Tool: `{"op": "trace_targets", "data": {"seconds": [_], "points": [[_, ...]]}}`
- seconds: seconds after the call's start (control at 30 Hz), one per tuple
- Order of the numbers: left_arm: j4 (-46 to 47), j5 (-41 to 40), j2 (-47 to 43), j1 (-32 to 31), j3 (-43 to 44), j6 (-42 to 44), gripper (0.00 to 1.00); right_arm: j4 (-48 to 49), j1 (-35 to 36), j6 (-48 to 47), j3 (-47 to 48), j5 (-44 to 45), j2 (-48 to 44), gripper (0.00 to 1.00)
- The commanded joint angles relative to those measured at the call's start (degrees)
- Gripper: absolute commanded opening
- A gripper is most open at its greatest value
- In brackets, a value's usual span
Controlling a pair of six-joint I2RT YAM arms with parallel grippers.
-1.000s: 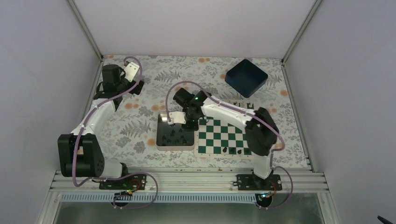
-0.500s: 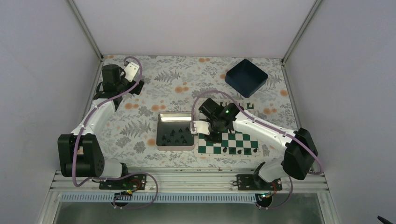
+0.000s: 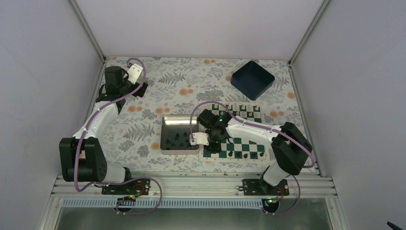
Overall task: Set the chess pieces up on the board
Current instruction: Place the chess piece on the chessboard.
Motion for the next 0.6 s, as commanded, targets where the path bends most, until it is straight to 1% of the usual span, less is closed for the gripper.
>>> {"op": "trace_targets", "data": {"seconds": [0.0,0.37,0.57], "points": [[-0.1,0.2,0.4,0.0,0.5,0.4,1.00,2.6,1.3,-1.3,0.2,-1.9,3.0,0.09],[-0.1,0.3,0.7,0.1,0.7,0.5,1.00,3.7,1.4,-1.4,-0.3,1.5,4.2,0.10],[-0.1,0.5,0.6,0.0,0.5,0.5,1.00,3.8,1.3,-1.4,-0.3,1.8,7.3,0.11]]}}
